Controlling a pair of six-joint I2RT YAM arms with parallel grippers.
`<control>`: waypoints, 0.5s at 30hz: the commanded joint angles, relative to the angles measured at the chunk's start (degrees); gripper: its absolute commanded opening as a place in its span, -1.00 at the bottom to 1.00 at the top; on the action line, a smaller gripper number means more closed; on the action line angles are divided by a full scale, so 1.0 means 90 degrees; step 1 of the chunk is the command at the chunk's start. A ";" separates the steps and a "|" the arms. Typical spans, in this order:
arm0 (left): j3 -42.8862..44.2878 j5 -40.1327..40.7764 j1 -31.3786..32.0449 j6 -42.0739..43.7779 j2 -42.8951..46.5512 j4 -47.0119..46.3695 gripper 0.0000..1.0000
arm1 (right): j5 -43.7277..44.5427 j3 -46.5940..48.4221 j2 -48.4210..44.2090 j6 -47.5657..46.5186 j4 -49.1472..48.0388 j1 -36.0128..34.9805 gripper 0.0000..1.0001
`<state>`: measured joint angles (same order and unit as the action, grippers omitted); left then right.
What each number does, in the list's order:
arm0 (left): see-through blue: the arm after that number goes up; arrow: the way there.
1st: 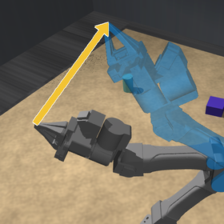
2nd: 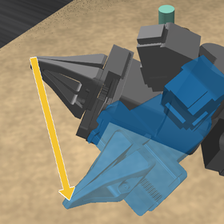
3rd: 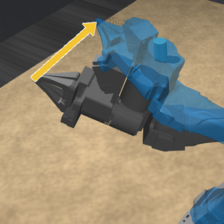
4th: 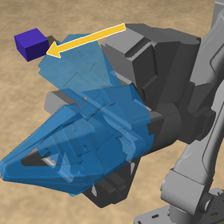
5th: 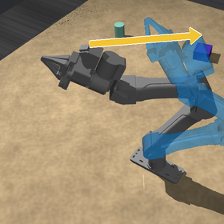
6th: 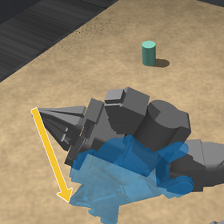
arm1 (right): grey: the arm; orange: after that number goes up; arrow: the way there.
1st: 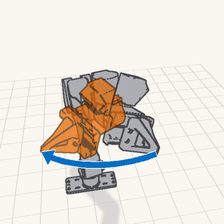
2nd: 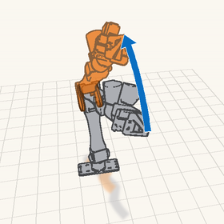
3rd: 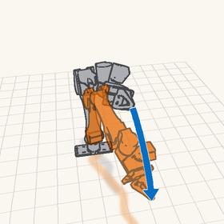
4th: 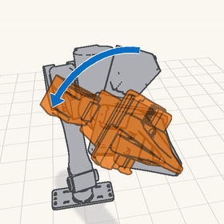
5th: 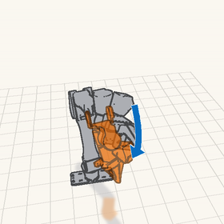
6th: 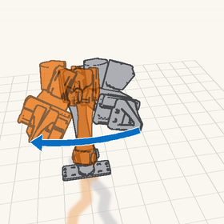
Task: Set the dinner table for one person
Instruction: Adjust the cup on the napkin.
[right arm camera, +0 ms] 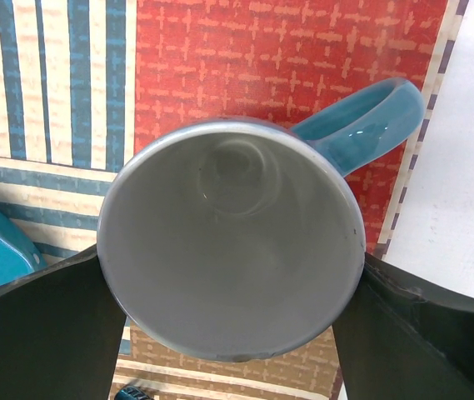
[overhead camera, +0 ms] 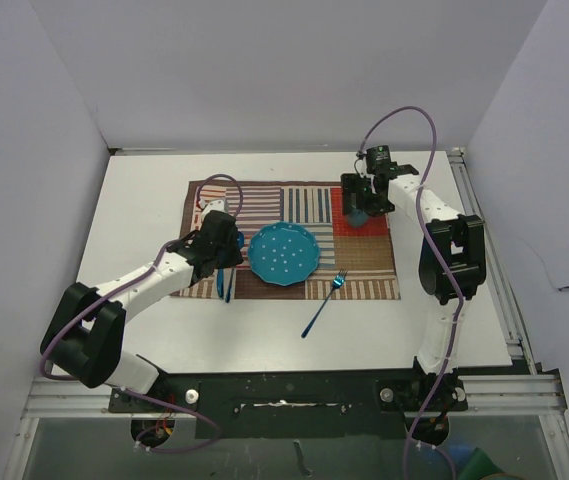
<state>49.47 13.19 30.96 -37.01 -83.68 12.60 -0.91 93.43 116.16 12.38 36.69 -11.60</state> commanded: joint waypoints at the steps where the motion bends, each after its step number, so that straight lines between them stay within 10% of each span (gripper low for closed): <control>1: 0.0030 -0.0023 -0.0042 0.0040 0.0128 -0.0269 -0.53 | -0.0007 0.0147 0.0120 -0.0088 -0.0212 0.0051 0.30; 15: -0.0047 -0.0025 -0.0034 0.0023 0.0034 -0.0491 -0.53 | 0.0099 0.0316 0.0192 -0.0250 -0.0359 0.0039 -1.00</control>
<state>49.17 13.19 30.96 -37.04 -83.68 12.27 -0.91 93.45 116.29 11.40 36.45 -11.60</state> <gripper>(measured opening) 0.235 0.841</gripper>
